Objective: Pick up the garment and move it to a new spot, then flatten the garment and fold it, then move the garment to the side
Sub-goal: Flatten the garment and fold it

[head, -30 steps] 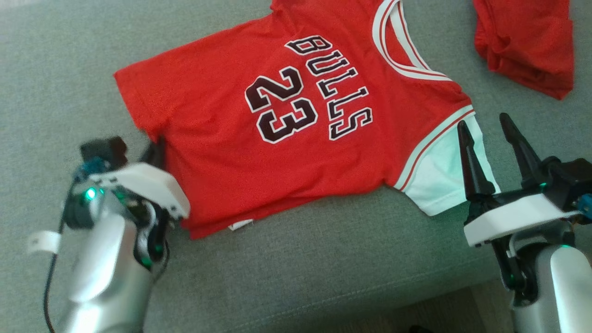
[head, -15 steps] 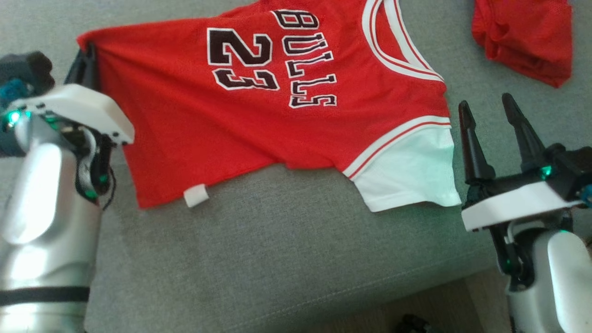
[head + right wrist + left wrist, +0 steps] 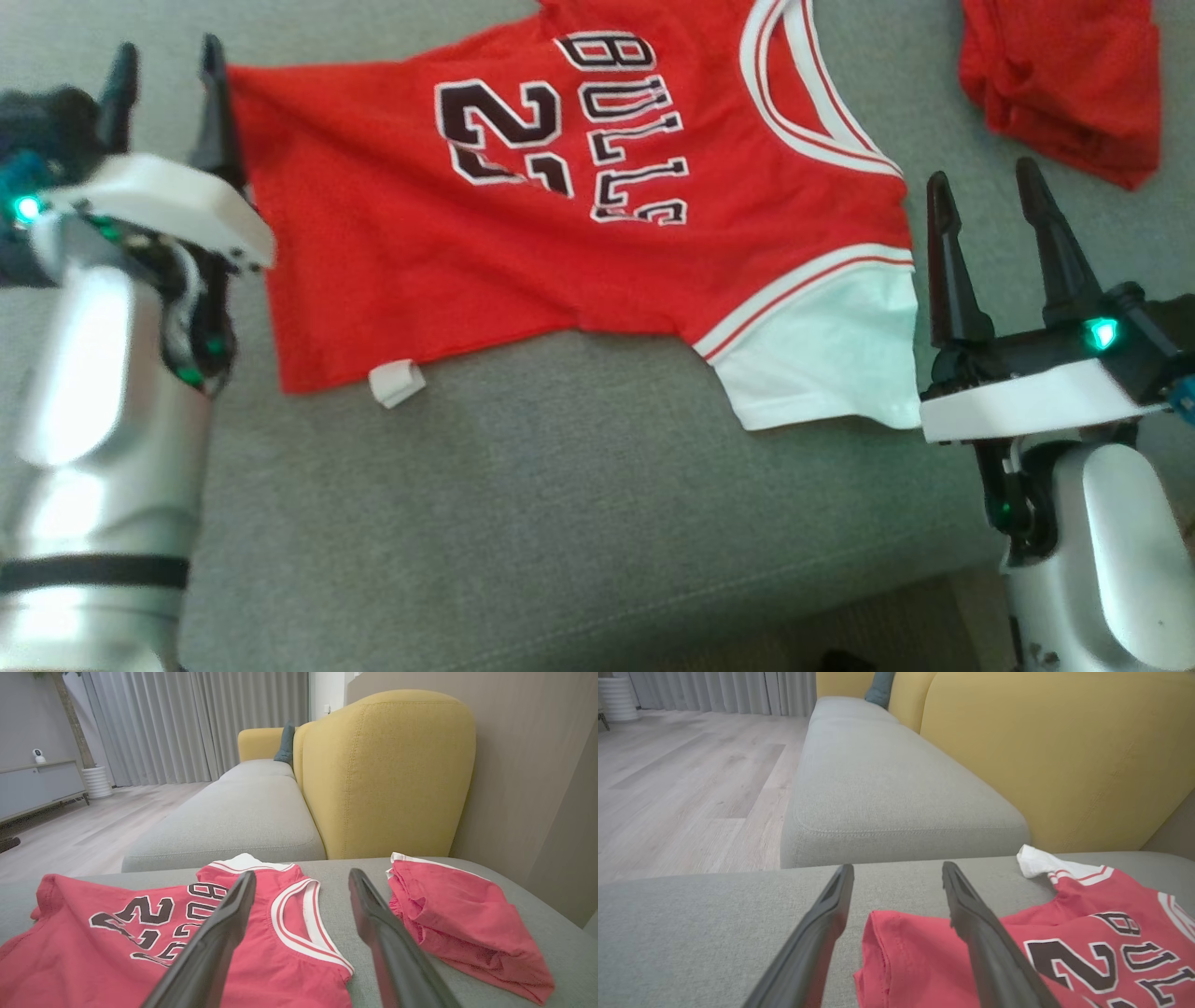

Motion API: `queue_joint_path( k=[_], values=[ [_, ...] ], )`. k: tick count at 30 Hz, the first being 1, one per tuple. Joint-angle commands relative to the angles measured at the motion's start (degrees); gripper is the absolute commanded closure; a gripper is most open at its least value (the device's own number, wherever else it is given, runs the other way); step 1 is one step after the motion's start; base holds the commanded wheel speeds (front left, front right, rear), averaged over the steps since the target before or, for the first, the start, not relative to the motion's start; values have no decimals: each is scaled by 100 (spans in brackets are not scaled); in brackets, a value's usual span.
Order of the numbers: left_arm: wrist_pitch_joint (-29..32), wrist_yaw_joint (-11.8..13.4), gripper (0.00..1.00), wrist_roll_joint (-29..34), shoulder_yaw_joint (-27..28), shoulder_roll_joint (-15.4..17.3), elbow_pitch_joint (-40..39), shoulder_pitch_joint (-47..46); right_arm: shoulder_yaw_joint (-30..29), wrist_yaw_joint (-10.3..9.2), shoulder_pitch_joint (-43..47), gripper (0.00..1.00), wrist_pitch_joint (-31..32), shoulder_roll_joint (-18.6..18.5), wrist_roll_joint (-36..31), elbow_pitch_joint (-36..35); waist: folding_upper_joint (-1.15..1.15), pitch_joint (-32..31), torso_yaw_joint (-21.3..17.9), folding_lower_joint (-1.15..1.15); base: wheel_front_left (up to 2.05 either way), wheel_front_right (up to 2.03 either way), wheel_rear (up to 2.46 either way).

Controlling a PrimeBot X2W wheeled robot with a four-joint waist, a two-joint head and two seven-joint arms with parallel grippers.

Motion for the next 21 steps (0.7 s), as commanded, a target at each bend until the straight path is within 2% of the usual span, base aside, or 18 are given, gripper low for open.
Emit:
queue_joint_path(
  k=[1, 10, 21],
  values=[
    [-83, -36, 0, 9, 100, 121, -202, 3, 95, -5, -98, 0, -60, 5, -11, -150, 0, -165, 146, 0, 0, 0, 0],
    [-510, -66, 0, 33, -204, -316, -1075, 1227, -24, -5, 148, 0, -374, 10, -23, 190, 0, -872, 763, 0, 0, 0, 0],
    [-592, 311, 0, 145, -346, -711, -2250, 2768, 19, -5, 299, 0, -574, 11, 150, 623, 0, -1448, 1358, 0, 0, 0, 0]
  ],
)
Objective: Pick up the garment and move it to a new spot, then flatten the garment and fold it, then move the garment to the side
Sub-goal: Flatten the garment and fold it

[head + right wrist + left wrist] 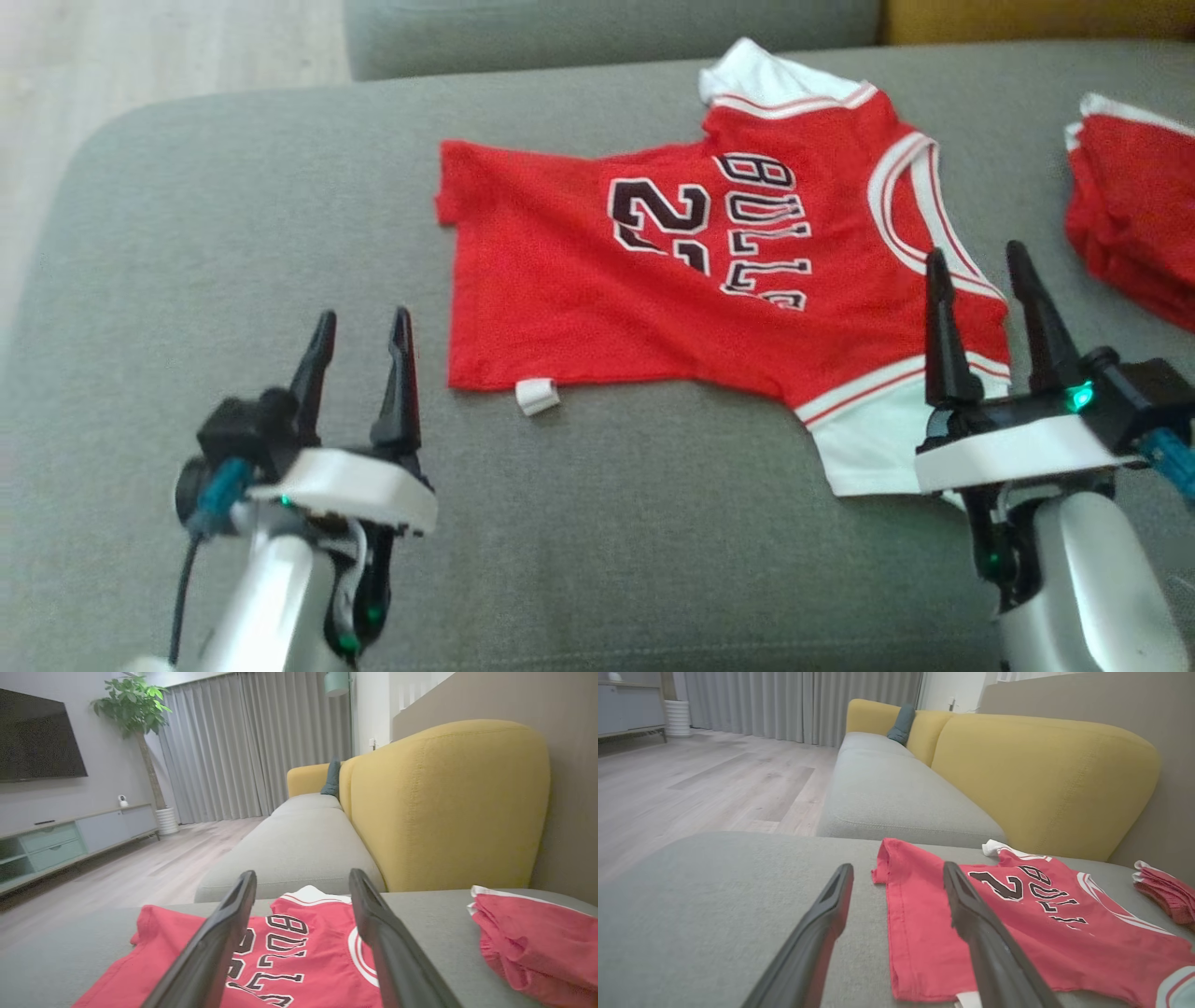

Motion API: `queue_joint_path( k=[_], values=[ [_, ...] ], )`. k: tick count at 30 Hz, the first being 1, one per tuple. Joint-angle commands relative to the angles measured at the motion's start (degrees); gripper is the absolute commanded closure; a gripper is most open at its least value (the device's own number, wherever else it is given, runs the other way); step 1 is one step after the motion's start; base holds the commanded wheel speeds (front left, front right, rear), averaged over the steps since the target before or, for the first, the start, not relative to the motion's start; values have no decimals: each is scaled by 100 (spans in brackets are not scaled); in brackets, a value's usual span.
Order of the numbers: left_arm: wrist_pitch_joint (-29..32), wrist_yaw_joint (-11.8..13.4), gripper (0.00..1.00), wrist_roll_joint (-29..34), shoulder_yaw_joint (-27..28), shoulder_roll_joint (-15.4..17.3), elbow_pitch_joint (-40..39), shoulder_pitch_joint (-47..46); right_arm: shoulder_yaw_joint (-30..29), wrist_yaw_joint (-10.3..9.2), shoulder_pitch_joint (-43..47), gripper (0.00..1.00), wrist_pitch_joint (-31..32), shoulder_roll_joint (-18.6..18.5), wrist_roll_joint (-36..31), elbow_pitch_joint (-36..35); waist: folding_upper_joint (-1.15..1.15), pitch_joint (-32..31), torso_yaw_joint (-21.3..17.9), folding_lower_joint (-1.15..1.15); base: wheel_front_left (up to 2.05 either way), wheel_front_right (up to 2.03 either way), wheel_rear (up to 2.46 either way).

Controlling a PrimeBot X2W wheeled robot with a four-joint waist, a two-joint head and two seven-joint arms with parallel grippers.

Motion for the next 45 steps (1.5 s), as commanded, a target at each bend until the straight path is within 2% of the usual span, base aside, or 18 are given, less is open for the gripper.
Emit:
queue_joint_path(
  k=[1, 15, 38, 41, 45],
  values=[
    [-67, 63, 0, 29, 182, 1, -327, -36, 178, -5, -16, 0, -87, -2, 42, -103, 0, -195, 189, 0, 0, 0, 0],
    [-70, 161, 0, 99, 1, -180, -686, 731, 196, -5, 464, 0, -287, -2, 61, 257, 0, -405, 330, 0, 0, 0, 0],
    [-66, 240, 0, 44, -85, -200, -614, 760, 157, -5, 503, 0, -272, -2, 72, 256, 0, -375, 241, 0, 0, 0, 0],
    [60, 237, 0, 77, -150, -170, -560, 707, 143, -5, 489, 0, -269, -2, 79, 249, 0, -318, 213, 0, 0, 0, 0],
    [535, 190, 0, 27, -284, -176, -294, 474, 144, -5, 441, 0, -264, -2, 124, 266, 0, -215, 133, 0, 0, 0, 0]
  ],
)
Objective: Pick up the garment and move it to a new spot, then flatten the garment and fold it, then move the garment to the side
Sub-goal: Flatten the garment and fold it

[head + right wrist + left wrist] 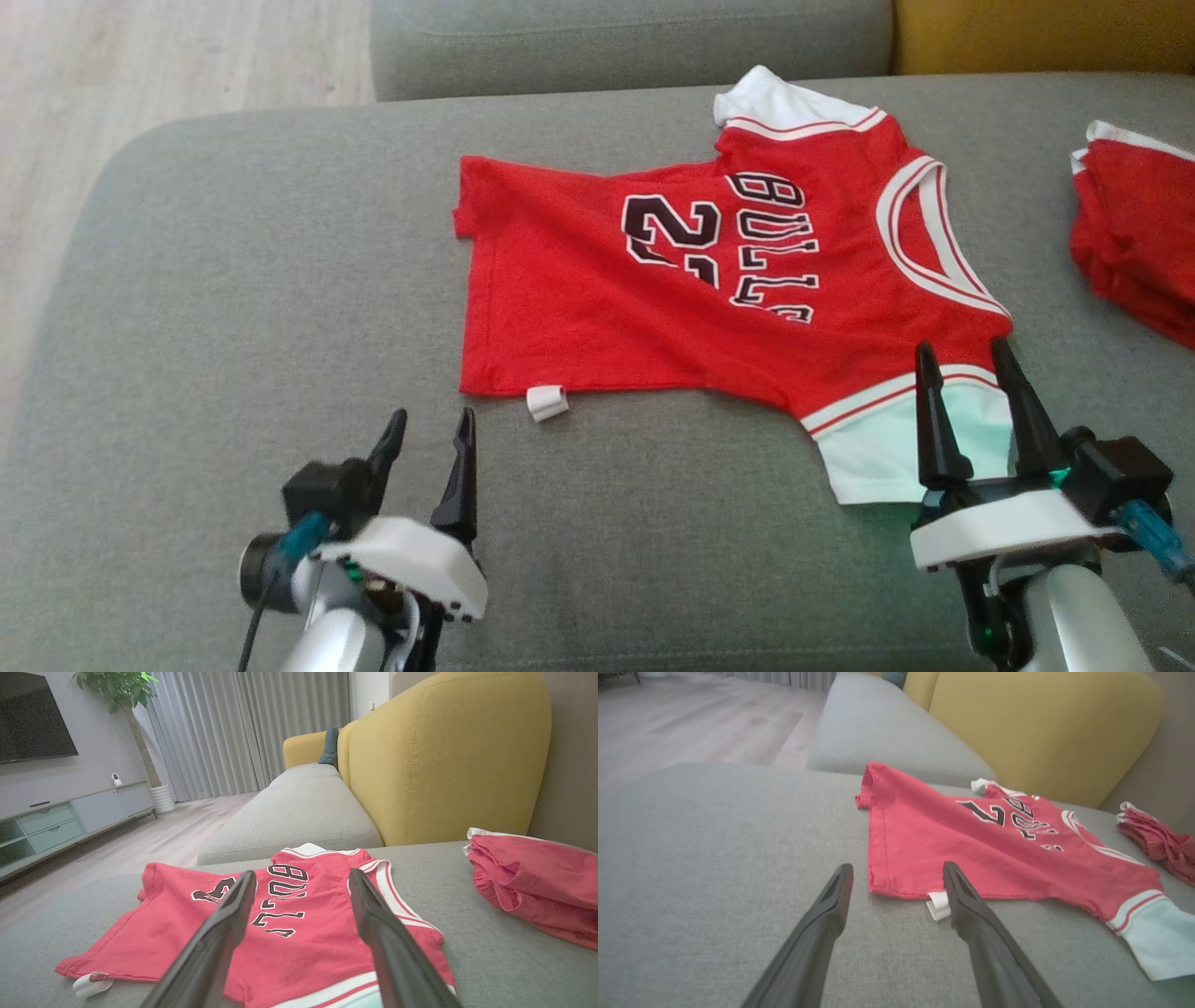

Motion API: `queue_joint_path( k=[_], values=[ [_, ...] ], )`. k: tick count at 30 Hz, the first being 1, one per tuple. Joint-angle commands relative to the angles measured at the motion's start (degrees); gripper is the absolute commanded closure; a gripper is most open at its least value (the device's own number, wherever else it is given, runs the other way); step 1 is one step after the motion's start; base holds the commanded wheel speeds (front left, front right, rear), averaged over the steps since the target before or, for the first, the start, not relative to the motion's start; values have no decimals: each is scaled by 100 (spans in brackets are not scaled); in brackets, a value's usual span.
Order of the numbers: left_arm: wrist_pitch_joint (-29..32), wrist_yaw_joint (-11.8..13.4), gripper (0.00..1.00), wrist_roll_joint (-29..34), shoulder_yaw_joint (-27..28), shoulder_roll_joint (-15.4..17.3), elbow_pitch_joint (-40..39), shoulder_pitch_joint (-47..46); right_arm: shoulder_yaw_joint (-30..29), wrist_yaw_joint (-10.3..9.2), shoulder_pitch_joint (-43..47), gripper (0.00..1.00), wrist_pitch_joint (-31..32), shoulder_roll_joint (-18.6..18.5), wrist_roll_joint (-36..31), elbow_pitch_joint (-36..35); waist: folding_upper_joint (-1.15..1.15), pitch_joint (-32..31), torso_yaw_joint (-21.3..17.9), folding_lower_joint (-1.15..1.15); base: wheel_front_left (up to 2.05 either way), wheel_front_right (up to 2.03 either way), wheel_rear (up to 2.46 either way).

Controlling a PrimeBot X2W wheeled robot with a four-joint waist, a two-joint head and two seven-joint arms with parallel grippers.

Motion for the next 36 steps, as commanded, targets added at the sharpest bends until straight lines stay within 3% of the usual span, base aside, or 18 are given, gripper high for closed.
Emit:
queue_joint_path(
  k=[1, 5, 10, 17, 25, 26, 27, 28, 29, 30, 31, 36],
  values=[
    [161, -15, 0, -56, 146, 4, -64, -410, 117, -5, -198, 0, -35, -13, 37, -181, 0, 51, -60, 0, 0, 0, 0],
    [928, -16, 0, -332, 155, -25, 399, -733, 150, -5, -272, 0, -58, -13, 92, -131, 0, 189, -217, 0, 0, 0, 0],
    [1325, 75, 0, -446, 288, 17, 774, -1180, 147, -5, -368, 0, -110, -13, 150, -70, 0, 402, -432, 0, 0, 0, 0],
    [1445, 289, 0, -536, 550, 138, 1253, -1545, 104, -5, -500, 0, -199, -13, 201, 24, 0, 649, -680, 0, 0, 0, 0],
    [1470, 340, 0, -590, 647, 241, 1609, -1755, 91, -5, -585, 0, -253, -13, 171, 91, 0, 815, -837, 0, 0, 0, 0],
    [1486, 326, 3, -587, 634, 256, 1650, -1781, 82, -5, -585, 0, -257, -13, 155, 95, 0, 830, -853, 0, 0, 0, 0],
    [1513, 307, 23, -588, 614, 262, 1685, -1799, 69, -5, -583, 0, -261, -13, 131, 102, 0, 845, -868, 0, 0, 0, 0],
    [1542, 287, 51, -589, 589, 262, 1708, -1812, 51, -5, -575, 0, -264, -13, 108, 109, 0, 856, -878, 0, 0, 0, 0],
    [1578, 273, 62, -592, 564, 260, 1716, -1819, 25, -5, -561, 0, -266, -13, 77, 116, 0, 864, -886, 0, 0, 0, 0],
    [1618, 257, 90, -578, 527, 270, 1717, -1821, -1, -5, -541, 0, -267, -13, 39, 127, 0, 871, -893, 0, 0, 0, 0],
    [1662, 236, 100, -570, 493, 283, 1710, -1817, -25, -5, -518, 0, -261, -13, 9, 140, 0, 876, -897, 0, 0, 0, 0],
    [1781, 161, 100, -601, 406, 321, 1419, -1699, -203, -5, -303, 0, -59, -13, -142, 255, 0, 914, -865, 0, 0, 0, 0]
  ],
)
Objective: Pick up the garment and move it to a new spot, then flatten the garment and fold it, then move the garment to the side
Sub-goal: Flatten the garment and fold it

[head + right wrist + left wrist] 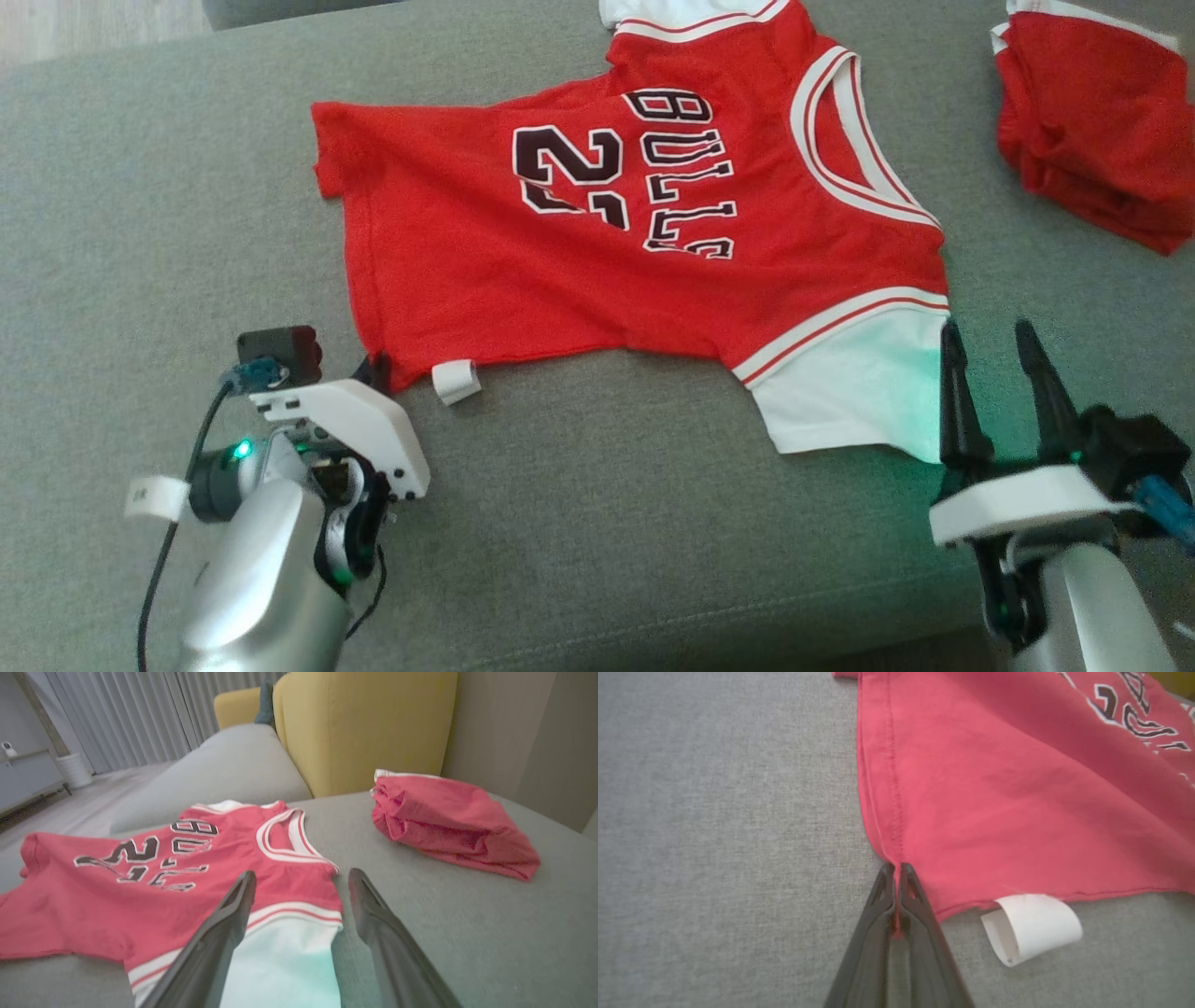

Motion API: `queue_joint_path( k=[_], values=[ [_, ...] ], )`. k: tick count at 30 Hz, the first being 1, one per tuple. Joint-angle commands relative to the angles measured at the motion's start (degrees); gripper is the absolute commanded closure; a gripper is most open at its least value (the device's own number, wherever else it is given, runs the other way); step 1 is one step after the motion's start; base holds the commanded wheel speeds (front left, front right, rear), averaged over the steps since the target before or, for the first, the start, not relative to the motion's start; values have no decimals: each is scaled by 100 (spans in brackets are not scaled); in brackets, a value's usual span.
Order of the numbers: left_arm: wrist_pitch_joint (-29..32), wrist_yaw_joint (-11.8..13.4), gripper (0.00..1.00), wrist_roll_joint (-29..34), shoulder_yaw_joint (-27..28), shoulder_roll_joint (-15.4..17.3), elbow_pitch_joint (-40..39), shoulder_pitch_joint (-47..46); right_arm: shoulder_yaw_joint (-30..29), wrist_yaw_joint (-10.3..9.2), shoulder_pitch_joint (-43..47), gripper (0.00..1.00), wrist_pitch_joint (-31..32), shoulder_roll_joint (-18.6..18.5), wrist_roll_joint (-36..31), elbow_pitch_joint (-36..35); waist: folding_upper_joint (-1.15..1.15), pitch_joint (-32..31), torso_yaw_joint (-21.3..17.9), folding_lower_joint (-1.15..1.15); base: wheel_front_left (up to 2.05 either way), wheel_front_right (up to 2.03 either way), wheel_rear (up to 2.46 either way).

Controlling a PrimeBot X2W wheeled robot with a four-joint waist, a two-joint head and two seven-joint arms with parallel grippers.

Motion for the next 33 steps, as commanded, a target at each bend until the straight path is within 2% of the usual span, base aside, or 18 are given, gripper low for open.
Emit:
queue_joint_path(
  k=[1, 7, 12, 21, 22, 23, 24, 25, 26, 33],
  values=[
    [-20, -35, 100, -28, 132, 109, -256, 14, 50, -5, 131, 0, 100, -19, -66, -95, 0, 10, 28, 0, 0, 0, 0],
    [-212, 66, 100, -102, 284, 233, -964, 351, -47, -5, 466, 0, 556, -19, 120, 126, 0, 37, 145, 0, 0, 0, 0],
    [-225, 171, 100, -138, 370, 342, -1489, 655, -131, -5, 432, 0, 590, -19, 290, 390, 0, 52, 239, 0, 0, 0, 0],
    [-203, 248, 100, -169, 291, 306, -1842, 921, 81, -5, 234, 0, 938, -19, 372, 1209, 0, -3, 353, 0, 0, 0, 0],
    [-209, 252, 100, -175, 289, 304, -1853, 939, 121, -5, 208, 17, 957, -19, 401, 1268, 0, -17, 350, 0, 0, 0, 0],
    [-215, 255, 100, -181, 287, 303, -1858, 957, 164, -5, 184, 48, 989, -19, 404, 1330, 0, -34, 347, 0, 0, 0, 0],
    [-220, 258, 100, -187, 284, 303, -1860, 973, 202, -5, 161, 62, 1015, -19, 412, 1383, 0, -50, 344, 0, 0, 0, 0],
    [-230, 258, 100, -194, 281, 300, -1860, 986, 245, -5, 140, 96, 1031, -19, 443, 1427, 0, -71, 344, 0, 0, 0, 0],
    [-248, 255, 100, -203, 280, 296, -1863, 1001, 289, -5, 123, 100, 1047, -19, 478, 1457, 0, -94, 342, 0, 0, 0, 0],
    [-444, 253, 100, -240, 336, 311, -1944, 1074, 342, -5, 9, 100, 694, -19, 567, 1249, 0, -300, 305, 0, 0, 0, 0]
  ],
)
